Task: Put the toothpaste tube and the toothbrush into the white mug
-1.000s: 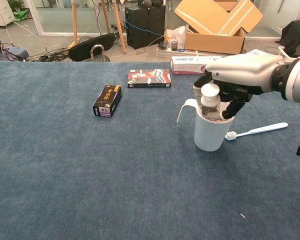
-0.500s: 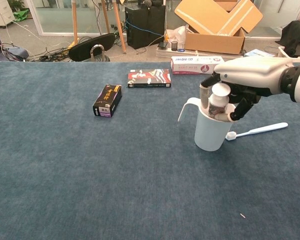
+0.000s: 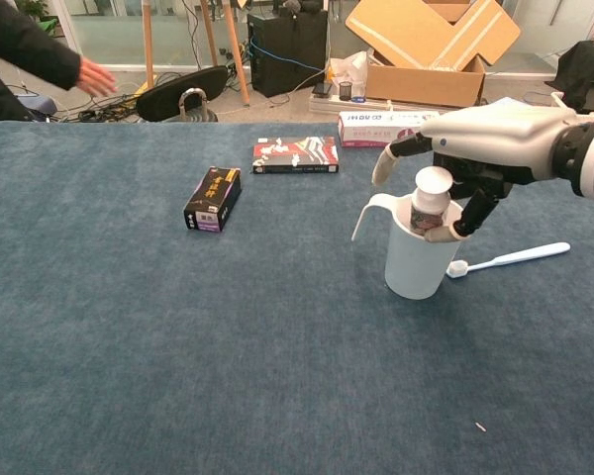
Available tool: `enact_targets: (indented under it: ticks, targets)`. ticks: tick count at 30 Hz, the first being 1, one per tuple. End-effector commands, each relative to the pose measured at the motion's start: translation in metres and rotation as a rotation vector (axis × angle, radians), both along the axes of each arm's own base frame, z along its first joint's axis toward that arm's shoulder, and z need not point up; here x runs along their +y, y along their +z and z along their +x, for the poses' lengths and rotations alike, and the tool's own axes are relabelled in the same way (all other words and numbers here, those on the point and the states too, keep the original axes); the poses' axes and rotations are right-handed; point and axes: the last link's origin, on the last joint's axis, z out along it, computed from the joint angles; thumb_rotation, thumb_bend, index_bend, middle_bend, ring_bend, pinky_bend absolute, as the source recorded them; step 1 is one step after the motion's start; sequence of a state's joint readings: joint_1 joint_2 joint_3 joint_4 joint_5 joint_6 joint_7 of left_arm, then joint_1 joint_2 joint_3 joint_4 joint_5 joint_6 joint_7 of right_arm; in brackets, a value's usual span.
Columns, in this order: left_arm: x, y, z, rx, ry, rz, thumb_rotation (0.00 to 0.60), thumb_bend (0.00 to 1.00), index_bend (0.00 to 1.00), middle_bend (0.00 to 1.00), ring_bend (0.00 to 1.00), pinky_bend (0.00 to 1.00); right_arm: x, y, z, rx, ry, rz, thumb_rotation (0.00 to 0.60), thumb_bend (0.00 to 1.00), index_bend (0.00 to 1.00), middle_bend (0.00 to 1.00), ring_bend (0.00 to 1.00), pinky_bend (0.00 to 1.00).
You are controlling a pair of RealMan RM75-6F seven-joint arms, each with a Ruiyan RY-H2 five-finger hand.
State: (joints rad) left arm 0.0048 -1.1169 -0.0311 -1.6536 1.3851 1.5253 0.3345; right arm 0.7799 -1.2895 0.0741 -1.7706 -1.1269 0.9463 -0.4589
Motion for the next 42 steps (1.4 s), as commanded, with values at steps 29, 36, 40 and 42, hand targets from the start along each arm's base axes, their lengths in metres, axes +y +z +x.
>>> enact_targets:
  ticks: [29, 36, 40, 42]
  targets:
    - [0.005, -0.009, 0.005, 0.005, -0.009, -0.024, 0.6, 0.0, 0.53, 0.38, 0.31, 0.42, 0.02, 0.091, -0.052, 0.144, -0.164, -0.164, 0.6, 0.14, 0.37, 1.0, 1.0, 1.0]
    - [0.006, -0.011, 0.005, 0.004, -0.01, -0.025, 0.6, 0.0, 0.53, 0.38, 0.31, 0.42, 0.022, 0.082, -0.09, 0.218, -0.263, -0.143, 0.6, 0.14, 0.38, 1.0, 1.0, 1.0]
    - [0.005, -0.01, 0.005, 0.004, -0.006, -0.025, 0.6, 0.0, 0.53, 0.38, 0.31, 0.42, 0.022, 0.074, -0.106, 0.246, -0.294, -0.128, 0.6, 0.14, 0.39, 1.0, 1.0, 1.0]
    - [0.005, -0.01, 0.005, 0.004, -0.004, -0.024, 0.6, 0.0, 0.53, 0.38, 0.31, 0.42, 0.022, 0.069, -0.113, 0.254, -0.308, -0.12, 0.6, 0.14, 0.39, 1.0, 1.0, 1.0]
